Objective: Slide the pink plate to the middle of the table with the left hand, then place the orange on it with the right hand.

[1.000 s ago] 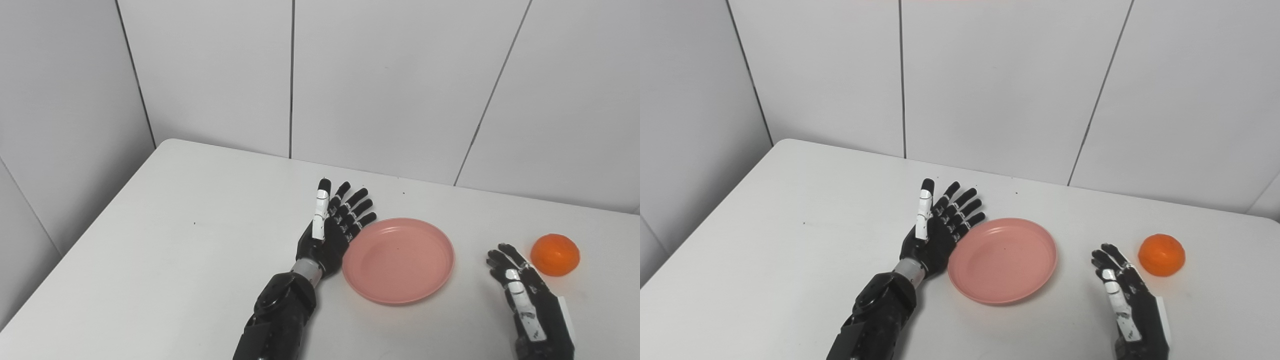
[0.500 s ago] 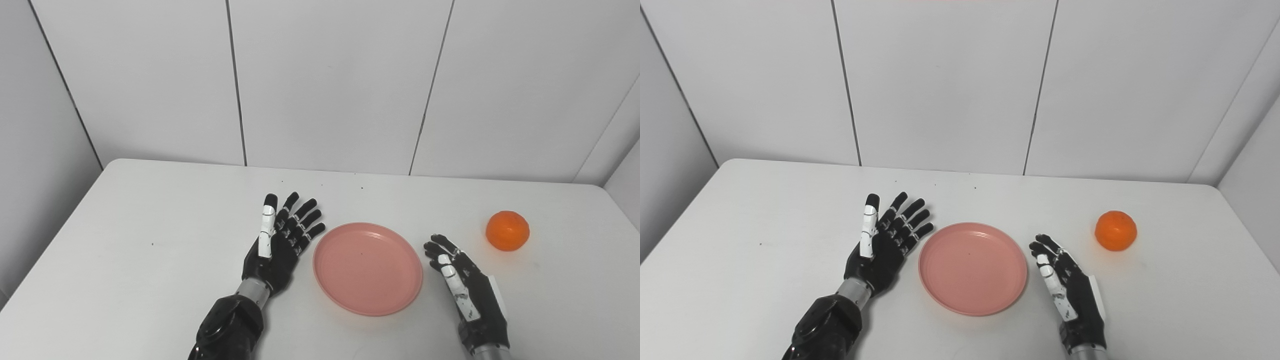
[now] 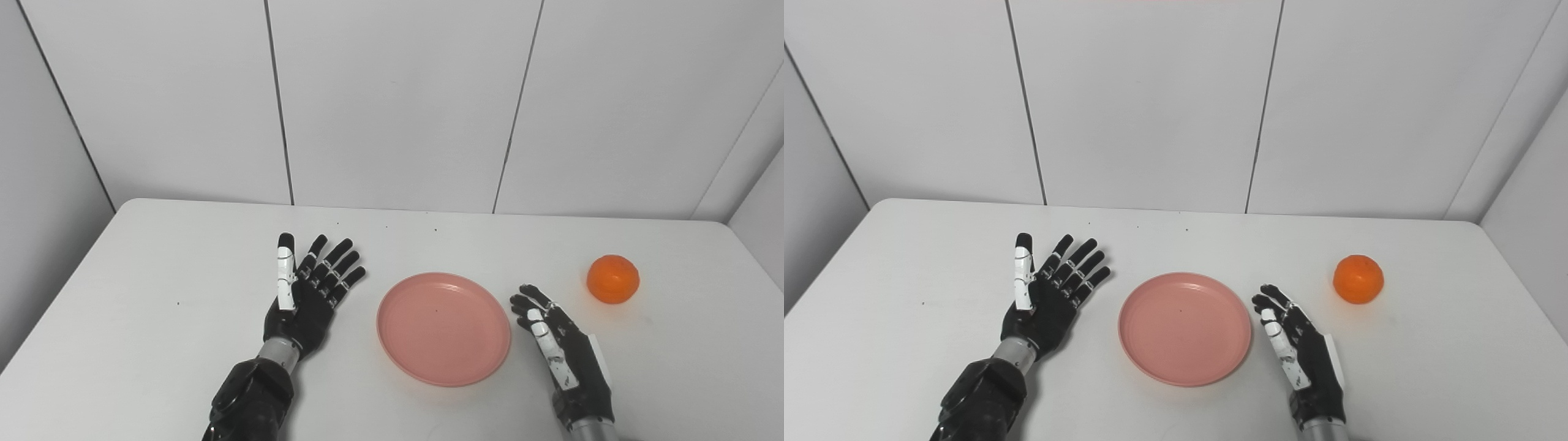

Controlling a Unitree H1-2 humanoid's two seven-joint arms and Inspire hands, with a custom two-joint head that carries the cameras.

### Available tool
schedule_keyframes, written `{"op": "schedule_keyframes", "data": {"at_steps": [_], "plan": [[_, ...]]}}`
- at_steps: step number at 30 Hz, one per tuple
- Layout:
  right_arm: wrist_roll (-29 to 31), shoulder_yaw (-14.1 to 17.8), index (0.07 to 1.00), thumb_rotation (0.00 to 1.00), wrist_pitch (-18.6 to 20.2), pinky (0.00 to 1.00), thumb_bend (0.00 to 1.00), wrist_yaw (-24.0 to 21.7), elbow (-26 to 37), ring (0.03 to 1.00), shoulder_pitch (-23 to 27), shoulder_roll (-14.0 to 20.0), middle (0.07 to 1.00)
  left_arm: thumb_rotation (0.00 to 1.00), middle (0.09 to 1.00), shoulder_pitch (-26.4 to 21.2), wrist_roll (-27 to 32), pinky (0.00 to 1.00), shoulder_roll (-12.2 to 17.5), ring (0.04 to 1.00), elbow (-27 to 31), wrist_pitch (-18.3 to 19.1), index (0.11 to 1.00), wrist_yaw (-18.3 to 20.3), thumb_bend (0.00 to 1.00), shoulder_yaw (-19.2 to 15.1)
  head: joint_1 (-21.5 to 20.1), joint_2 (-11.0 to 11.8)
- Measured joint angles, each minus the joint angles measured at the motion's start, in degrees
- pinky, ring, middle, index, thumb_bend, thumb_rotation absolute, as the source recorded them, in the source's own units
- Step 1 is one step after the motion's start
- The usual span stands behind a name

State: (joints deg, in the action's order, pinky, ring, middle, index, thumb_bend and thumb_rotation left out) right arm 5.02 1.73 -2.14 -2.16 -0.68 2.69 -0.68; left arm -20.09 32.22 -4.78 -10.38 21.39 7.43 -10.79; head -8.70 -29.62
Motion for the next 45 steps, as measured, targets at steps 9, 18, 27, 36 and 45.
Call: {"op": "schedule_keyframes", "data": {"at_steps": [9, 18, 27, 36, 45], "plan": [[-0.44, -0.02, 0.771, 0.65, -0.10, 0.86, 0.60, 0.76, -0.20, 0.809, 0.13, -0.64, 0.758, 0.84, 0.863, -1.02, -0.02, 0.83, 0.44, 0.871, -1.58, -0.37, 1.000, 0.12, 0.69, 0.00, -1.14, 0.18], [0.05, 0.30, 0.762, 0.62, -0.15, 0.85, 0.59, 1.06, -0.22, 0.801, 0.12, -1.60, 0.748, 0.74, 0.867, -1.05, -5.40, 0.83, 1.12, 0.888, -5.55, -9.29, 1.000, 2.78, 0.72, 4.25, -1.50, 0.44], [0.83, 1.07, 0.746, 0.58, -2.15, 0.83, 0.60, 1.39, -0.64, 0.780, 0.16, -2.32, 0.725, 0.76, 0.901, -1.22, -26.88, 0.85, 4.70, 0.869, -11.76, -30.01, 1.000, 4.06, 0.60, 17.02, -2.55, 1.14], [0.70, 1.15, 0.736, 0.60, -6.45, 0.79, 0.59, 2.96, -0.24, 0.763, -0.41, -3.67, 0.718, 0.80, 0.910, -1.93, -28.96, 0.82, 4.62, 0.870, -13.38, -33.30, 1.000, 4.82, 0.59, 17.86, -6.05, 1.49], [-0.76, 1.22, 0.722, 0.61, -7.86, 0.80, 0.62, 5.28, 1.82, 0.757, -1.02, -5.30, 0.707, 0.84, 0.917, -2.90, -30.07, 0.82, 4.84, 0.874, -14.78, -33.36, 1.000, 4.93, 0.56, 18.00, -12.04, 3.16]]}}
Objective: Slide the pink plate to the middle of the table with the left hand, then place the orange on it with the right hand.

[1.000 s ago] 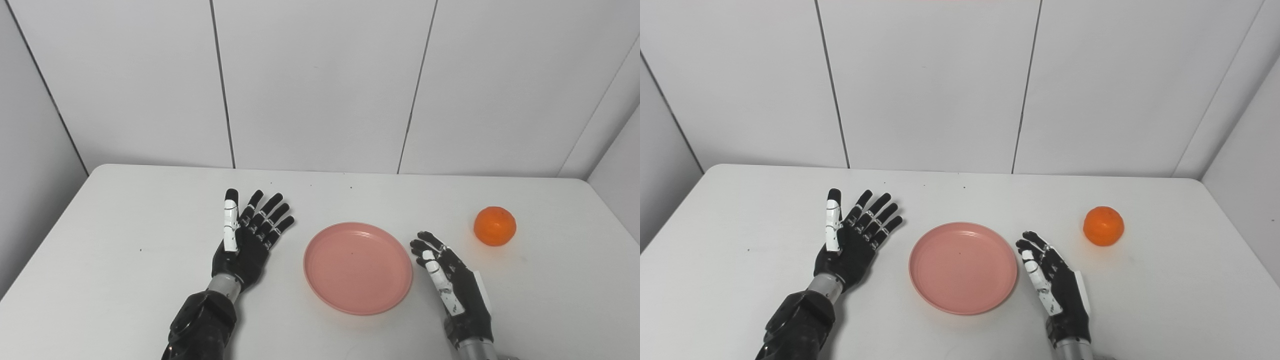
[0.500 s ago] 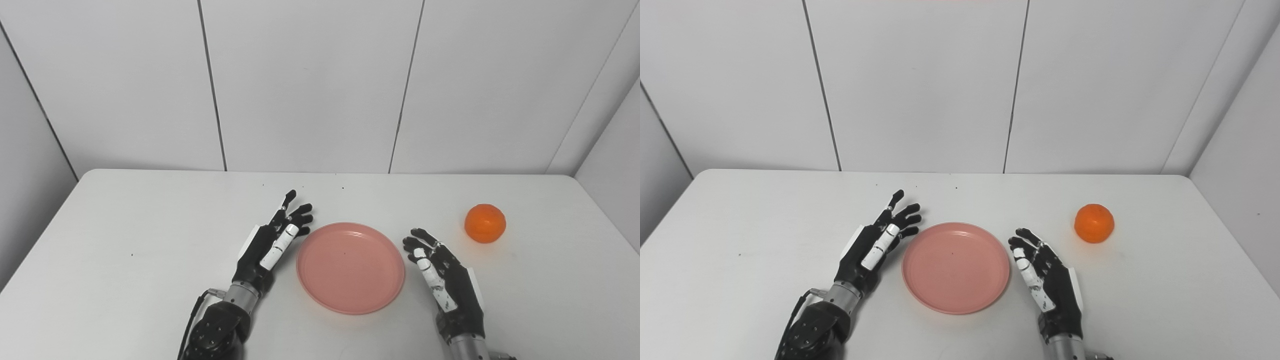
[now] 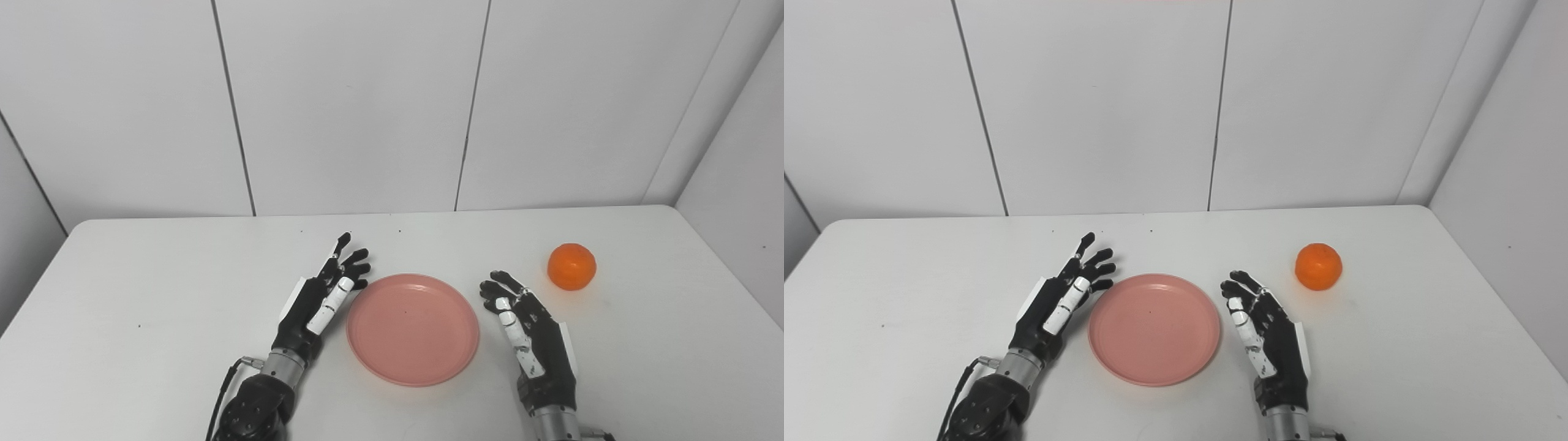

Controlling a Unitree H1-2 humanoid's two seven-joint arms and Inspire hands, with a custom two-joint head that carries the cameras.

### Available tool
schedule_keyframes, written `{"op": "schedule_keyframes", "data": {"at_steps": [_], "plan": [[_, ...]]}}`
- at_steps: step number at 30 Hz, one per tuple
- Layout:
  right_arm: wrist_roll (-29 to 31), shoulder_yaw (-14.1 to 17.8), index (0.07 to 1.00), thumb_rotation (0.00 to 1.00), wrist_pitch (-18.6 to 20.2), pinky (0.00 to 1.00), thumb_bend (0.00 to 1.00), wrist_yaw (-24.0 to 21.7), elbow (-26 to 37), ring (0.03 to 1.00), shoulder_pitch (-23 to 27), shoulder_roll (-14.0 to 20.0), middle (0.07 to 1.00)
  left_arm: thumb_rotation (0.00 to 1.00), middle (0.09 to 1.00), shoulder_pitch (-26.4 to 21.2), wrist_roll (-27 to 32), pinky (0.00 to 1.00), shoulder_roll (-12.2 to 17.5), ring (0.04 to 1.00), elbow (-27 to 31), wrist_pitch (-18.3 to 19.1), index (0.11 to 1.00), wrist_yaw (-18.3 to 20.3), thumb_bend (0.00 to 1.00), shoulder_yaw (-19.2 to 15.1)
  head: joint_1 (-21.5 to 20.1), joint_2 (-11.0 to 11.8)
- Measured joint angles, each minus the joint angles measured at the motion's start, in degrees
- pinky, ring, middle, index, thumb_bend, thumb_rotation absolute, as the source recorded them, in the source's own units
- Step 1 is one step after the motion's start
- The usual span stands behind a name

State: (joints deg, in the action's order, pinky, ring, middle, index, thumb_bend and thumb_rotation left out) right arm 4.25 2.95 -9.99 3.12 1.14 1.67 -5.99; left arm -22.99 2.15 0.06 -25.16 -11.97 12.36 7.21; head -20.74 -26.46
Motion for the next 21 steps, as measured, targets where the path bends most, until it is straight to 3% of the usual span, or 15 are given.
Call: {"op": "schedule_keyframes", "data": {"at_steps": [6, 10, 12, 21], "plan": [[-6.48, -0.61, 0.730, 0.62, 0.03, 0.75, 0.66, 2.20, 0.52, 0.744, -0.02, -0.04, 0.713, 0.84, 0.921, -1.03, 0.01, 0.82, 0.28, 0.883, -1.93, -0.08, 1.000, 0.09, 0.54, -0.05, -1.41, 1.58], [-13.14, -0.73, 0.751, 0.57, 0.55, 0.68, 0.56, 2.66, 2.21, 0.735, 0.57, 2.62, 0.742, 0.84, 0.913, -1.51, 0.01, 0.81, 0.46, 0.873, -2.46, -0.19, 1.000, 0.14, 0.51, -0.10, -0.97, 1.58], [-16.03, -0.64, 0.739, 0.52, 0.56, 0.63, 0.56, 2.94, 3.28, 0.714, 1.46, 4.29, 0.742, 0.84, 0.907, -1.62, 0.01, 0.81, 0.55, 0.868, -2.65, -0.30, 1.000, 0.14, 0.53, -0.10, -0.62, 1.41], [-31.45, -0.06, 0.738, 0.54, 1.04, 0.59, 0.61, 7.10, 7.61, 0.699, 4.45, 8.32, 0.761, 0.85, 0.893, -1.61, 0.04, 0.80, 0.74, 0.858, -2.67, -0.28, 1.000, 0.14, 0.50, -0.54, -0.89, 1.23]]}}
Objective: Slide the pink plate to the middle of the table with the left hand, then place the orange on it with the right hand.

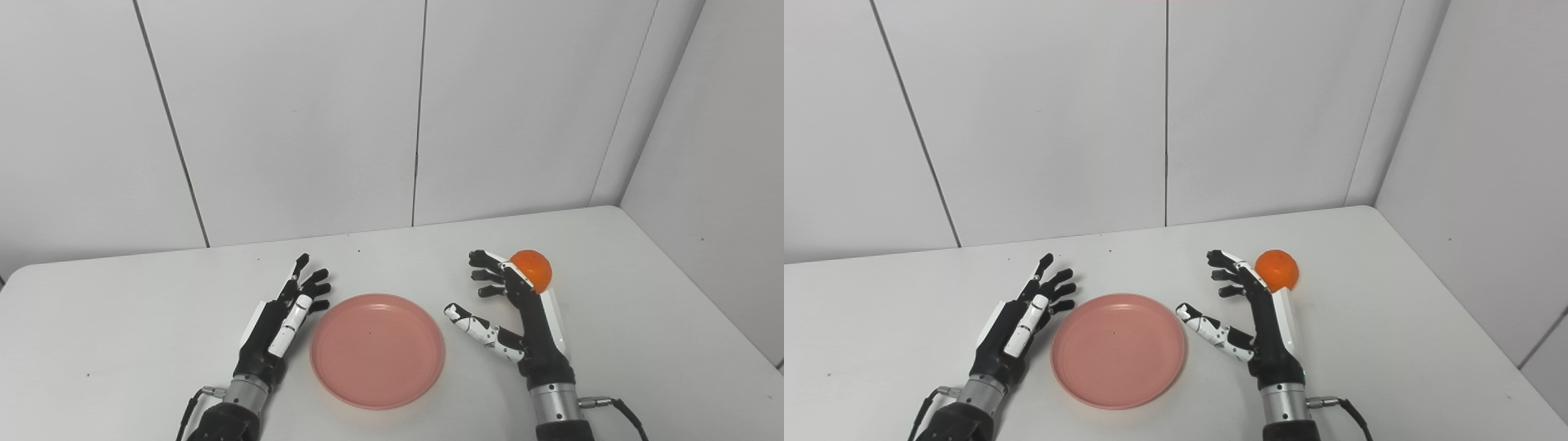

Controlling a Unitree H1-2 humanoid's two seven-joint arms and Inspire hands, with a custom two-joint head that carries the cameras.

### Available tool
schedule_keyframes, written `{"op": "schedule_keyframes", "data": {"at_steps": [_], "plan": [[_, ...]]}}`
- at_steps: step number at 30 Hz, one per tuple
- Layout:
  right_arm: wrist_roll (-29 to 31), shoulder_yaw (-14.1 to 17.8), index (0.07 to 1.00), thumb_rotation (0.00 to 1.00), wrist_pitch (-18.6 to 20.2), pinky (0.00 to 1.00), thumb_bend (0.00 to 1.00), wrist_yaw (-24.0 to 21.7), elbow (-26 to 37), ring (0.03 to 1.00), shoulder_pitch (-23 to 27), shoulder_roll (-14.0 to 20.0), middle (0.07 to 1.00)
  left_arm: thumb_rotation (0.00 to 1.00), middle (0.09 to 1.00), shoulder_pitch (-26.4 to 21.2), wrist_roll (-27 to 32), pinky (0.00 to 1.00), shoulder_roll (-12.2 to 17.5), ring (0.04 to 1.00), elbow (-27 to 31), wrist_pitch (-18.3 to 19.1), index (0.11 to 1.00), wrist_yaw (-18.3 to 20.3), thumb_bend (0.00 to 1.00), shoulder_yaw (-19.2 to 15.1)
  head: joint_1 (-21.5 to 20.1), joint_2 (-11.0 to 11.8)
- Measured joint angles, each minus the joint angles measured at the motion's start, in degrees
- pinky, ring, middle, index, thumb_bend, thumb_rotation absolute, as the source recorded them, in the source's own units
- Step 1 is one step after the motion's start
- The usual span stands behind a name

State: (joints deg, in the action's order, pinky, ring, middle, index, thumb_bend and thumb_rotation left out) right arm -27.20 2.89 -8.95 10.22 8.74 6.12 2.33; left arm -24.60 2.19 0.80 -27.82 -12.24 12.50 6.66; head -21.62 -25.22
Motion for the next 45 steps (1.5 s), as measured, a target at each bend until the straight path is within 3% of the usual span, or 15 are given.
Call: {"op": "schedule_keyframes", "data": {"at_steps": [5, 9, 14, 17, 21, 27, 35, 45], "plan": [[-8.97, -0.42, 0.731, 0.65, 0.73, 0.66, 0.64, 1.08, -0.17, 0.738, 3.14, 3.46, 0.769, 0.85, 0.892, 0.15, -0.01, 0.80, 0.03, 0.860, 0.39, 0.12, 1.000, 0.00, 0.50, -0.06, 0.17, -0.09], [-15.06, -0.74, 0.741, 0.76, 3.58, 0.69, 0.69, 1.41, -0.24, 0.770, 5.42, 6.27, 0.792, 0.85, 0.888, 0.34, 0.00, 0.81, 0.03, 0.863, 0.79, 0.35, 1.000, 0.00, 0.49, -0.12, 0.70, -0.26], [-19.15, -1.90, 0.746, 0.81, 6.15, 0.68, 0.71, -0.46, -1.59, 0.749, 8.20, 10.03, 0.780, 0.84, 0.883, 0.47, 0.00, 0.80, 0.04, 0.858, 1.02, 0.70, 1.000, 0.00, 0.49, -0.31, 1.05, -0.70], [-22.56, -2.53, 0.720, 0.92, 8.86, 0.62, 0.76, -2.07, -2.26, 0.729, 10.00, 12.07, 0.752, 0.85, 0.883, 0.56, 0.00, 0.80, 0.04, 0.855, 1.32, 1.29, 1.000, 0.00, 0.49, -0.35, 1.05, -0.70], [-26.72, -3.71, 0.714, 0.99, 13.50, 0.60, 0.82, -4.96, -4.19, 0.698, 12.28, 13.52, 0.732, 0.83, 0.880, 0.72, 0.00, 0.81, 0.09, 0.860, 1.75, 1.84, 1.000, 0.01, 0.50, -0.37, 0.88, -1.14], [-31.47, -5.86, 0.740, 0.99, 17.12, 0.62, 0.85, -5.75, -9.43, 0.714, 13.98, 15.97, 0.745, 0.84, 0.874, 1.57, 0.11, 0.82, 0.25, 0.863, 3.23, 2.62, 1.000, 0.99, 0.51, -0.42, 0.88, -1.23], [-31.52, -7.12, 0.751, 0.85, 19.29, 0.62, 0.83, -7.32, -16.93, 0.739, 17.39, 20.29, 0.764, 0.82, 0.854, 2.32, 0.14, 0.81, 0.37, 0.852, 4.50, 3.02, 1.000, 2.31, 0.54, -0.61, 1.49, -1.76], [-30.82, -9.88, 0.743, 0.75, 19.57, 0.62, 0.81, -7.09, -24.46, 0.733, 19.91, 21.30, 0.758, 0.81, 0.858, 3.01, 0.14, 0.81, 0.45, 0.847, 5.72, 4.66, 1.000, 3.29, 0.51, -0.78, 1.05, -2.11]]}}
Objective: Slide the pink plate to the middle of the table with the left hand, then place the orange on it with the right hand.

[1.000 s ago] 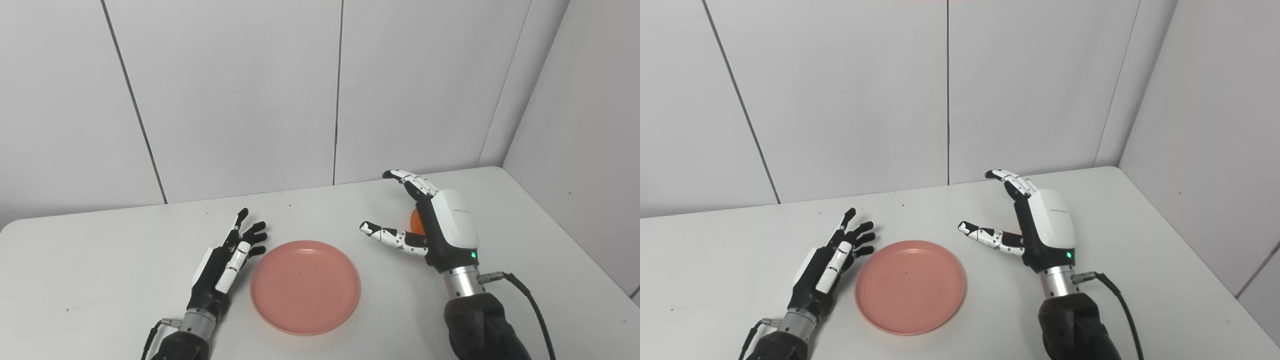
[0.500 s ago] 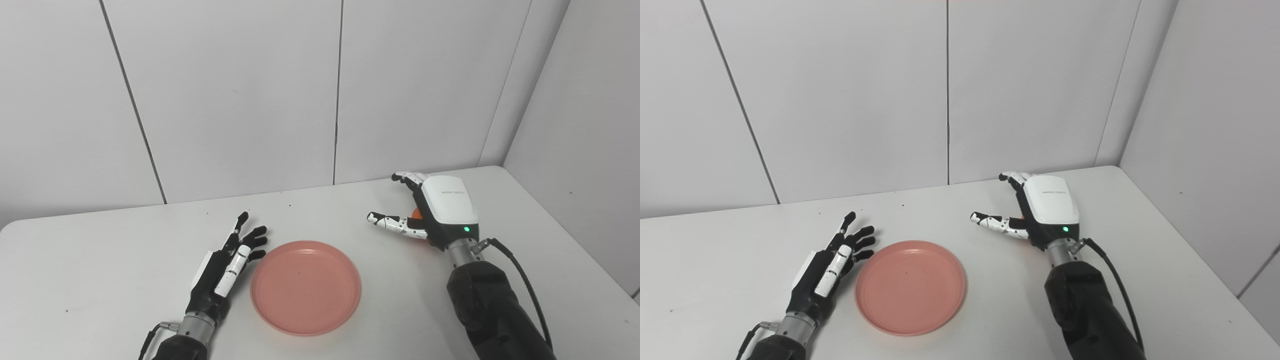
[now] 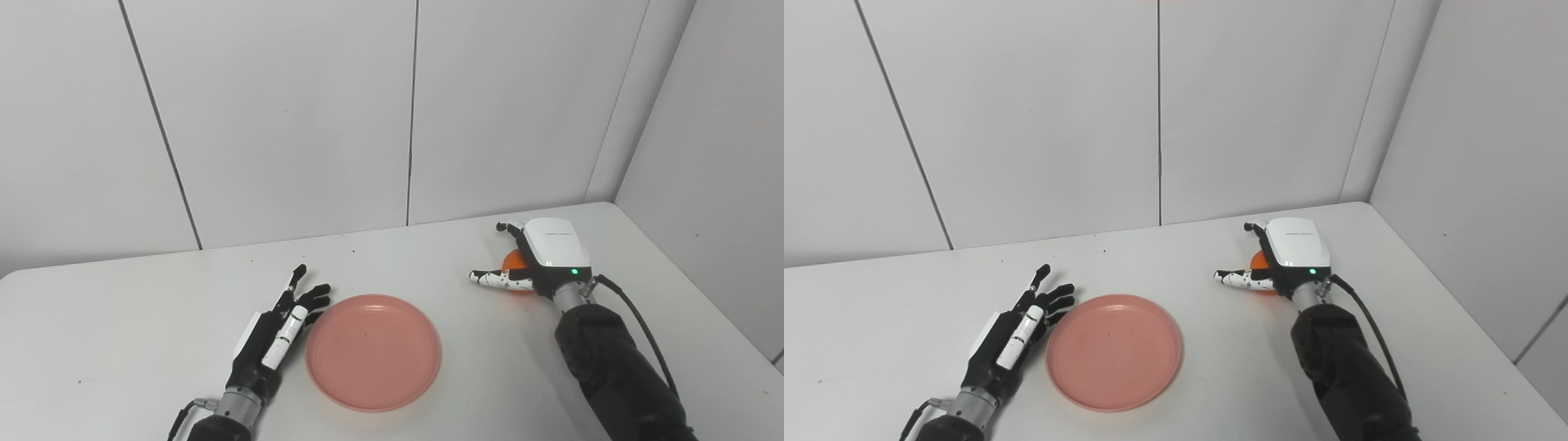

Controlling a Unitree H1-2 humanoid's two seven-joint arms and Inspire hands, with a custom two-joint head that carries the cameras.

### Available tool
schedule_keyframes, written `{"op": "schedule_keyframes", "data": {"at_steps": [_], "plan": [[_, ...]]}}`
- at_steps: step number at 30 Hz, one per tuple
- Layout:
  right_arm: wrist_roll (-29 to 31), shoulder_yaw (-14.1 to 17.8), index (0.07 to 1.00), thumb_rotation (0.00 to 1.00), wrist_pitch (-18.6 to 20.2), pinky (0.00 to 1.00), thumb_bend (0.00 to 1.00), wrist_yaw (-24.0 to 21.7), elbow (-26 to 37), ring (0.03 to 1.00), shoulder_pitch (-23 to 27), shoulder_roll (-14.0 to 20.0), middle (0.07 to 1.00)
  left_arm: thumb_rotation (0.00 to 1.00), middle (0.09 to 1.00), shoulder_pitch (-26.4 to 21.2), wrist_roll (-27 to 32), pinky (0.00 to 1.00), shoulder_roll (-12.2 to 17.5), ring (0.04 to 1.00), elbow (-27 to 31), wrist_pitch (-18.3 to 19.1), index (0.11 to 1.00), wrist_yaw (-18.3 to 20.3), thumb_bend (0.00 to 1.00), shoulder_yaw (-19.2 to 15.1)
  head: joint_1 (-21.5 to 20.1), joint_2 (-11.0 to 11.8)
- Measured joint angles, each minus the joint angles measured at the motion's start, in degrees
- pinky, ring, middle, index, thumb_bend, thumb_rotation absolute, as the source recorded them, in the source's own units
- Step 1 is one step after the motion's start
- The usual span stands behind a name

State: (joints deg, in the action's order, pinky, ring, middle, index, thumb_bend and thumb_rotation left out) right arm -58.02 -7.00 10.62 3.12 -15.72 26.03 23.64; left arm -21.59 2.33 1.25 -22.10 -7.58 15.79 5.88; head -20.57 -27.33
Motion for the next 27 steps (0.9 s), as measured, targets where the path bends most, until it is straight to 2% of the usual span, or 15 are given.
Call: {"op": "schedule_keyframes", "data": {"at_steps": [8, 15, 27], "plan": [[-0.30, -1.98, 0.765, 0.74, 1.17, 0.61, 0.81, 0.02, -2.29, 0.748, 1.54, 0.92, 0.775, 0.81, 0.852, 0.75, 0.00, 0.81, 0.06, 0.841, 1.38, 0.88, 1.000, 0.38, 0.52, -0.06, -0.09, -0.35], [1.10, -3.37, 0.745, 0.69, 2.44, 0.54, 0.79, 0.14, -5.61, 0.714, 1.67, 0.87, 0.759, 0.82, 0.860, 1.50, 0.53, 0.81, 0.18, 0.838, 2.72, 2.38, 1.000, 0.85, 0.52, 0.03, 0.70, -0.79], [3.19, -5.07, 0.700, 0.63, 2.43, 0.43, 0.77, 6.84, -8.43, 0.587, 1.66, 0.70, 0.681, 0.83, 0.858, 1.96, 0.55, 0.80, 0.20, 0.834, 3.80, 3.60, 1.000, 0.85, 0.50, 0.01, 0.62, -1.23]]}}
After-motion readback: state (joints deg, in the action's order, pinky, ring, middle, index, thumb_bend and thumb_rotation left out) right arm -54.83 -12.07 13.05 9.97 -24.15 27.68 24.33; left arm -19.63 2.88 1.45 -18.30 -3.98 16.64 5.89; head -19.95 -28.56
